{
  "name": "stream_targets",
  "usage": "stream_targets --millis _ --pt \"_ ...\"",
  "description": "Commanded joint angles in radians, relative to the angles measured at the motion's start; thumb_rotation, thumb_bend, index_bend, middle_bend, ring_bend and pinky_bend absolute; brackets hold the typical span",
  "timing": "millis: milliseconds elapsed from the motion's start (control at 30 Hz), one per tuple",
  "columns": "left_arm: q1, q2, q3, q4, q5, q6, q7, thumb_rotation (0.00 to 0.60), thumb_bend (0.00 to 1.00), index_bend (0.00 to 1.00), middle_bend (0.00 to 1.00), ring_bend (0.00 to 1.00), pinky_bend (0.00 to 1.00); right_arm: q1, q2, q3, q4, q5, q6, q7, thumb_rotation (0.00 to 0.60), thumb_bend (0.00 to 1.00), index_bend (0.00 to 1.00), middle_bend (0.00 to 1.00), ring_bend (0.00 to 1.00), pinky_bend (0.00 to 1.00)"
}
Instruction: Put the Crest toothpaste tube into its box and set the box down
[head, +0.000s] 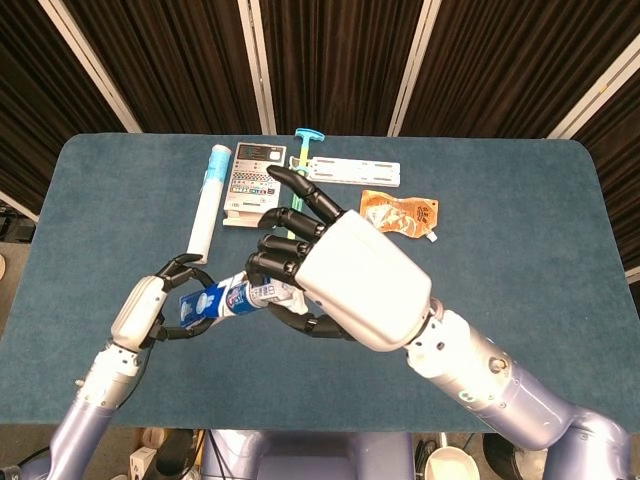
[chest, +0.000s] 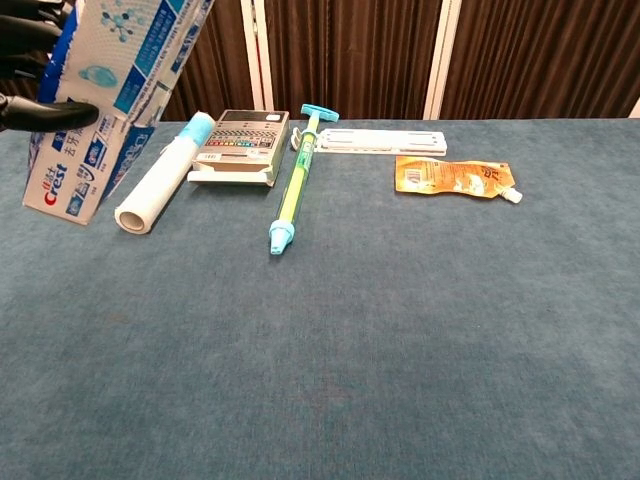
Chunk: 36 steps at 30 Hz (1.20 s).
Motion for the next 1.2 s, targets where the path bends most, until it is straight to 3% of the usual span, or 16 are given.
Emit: stream_targets --millis 33,233,533,867,1200 --pt "0.003 0.005 0.002 -0.014 0.012 0.008 -0.001 0.6 0.34 0.44 0.44 0.17 0.27 0.022 -0.034 -0.016 0.0 0.027 0.002 -0.038 0.6 0.47 0.51 0.64 0.3 0.0" --pt "0.014 0.03 0.009 -0.031 0.021 0.018 0.008 0.6 0.34 0.44 0.44 0.17 0.27 0.016 -0.066 -0.03 0.0 0.041 0.042 -0.061 0.6 0.47 0.51 0.64 0.3 0.0" --pt "0.022 0.04 0.015 -0.031 0.029 0.025 0.003 0.6 0.34 0.44 0.44 0.17 0.27 -0.021 -0.021 -0.01 0.0 0.059 0.073 -0.039 0.6 0.47 0.51 0.64 0.3 0.0" --pt "0.025 0.036 -0.002 -0.044 0.032 0.049 0.0 0.6 0.34 0.44 0.44 0.17 0.27 -0.06 -0.036 -0.041 0.0 -0.026 0.07 0.012 0.6 0.47 0.51 0.64 0.3 0.0" --pt "0.023 0.023 -0.007 -0.046 0.033 0.054 0.005 0.6 0.34 0.44 0.45 0.17 0.27 -0.073 -0.036 -0.04 0.0 -0.043 0.079 0.027 0.6 0.47 0.51 0.64 0.3 0.0"
